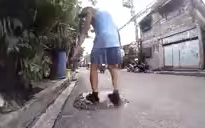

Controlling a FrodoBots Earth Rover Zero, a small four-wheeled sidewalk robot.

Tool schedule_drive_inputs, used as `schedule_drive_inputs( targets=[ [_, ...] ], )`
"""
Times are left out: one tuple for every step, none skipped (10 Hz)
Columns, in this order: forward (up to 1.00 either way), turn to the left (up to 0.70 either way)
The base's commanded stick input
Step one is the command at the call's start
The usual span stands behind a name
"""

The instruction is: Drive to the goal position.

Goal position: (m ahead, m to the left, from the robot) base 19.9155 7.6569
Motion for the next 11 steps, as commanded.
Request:
schedule_drive_inputs(
  targets=[
    [0.0, 0.0],
    [0.0, 0.0],
    [0.0, 0.0],
    [0.0, 0.0],
    [0.0, 0.0],
    [0.0, 0.04],
    [0.0, 0.45],
    [1.0, 0.27],
    [1.0, 0.27],
    [1.0, 0.27],
    [1.0, 0.27]
  ],
)
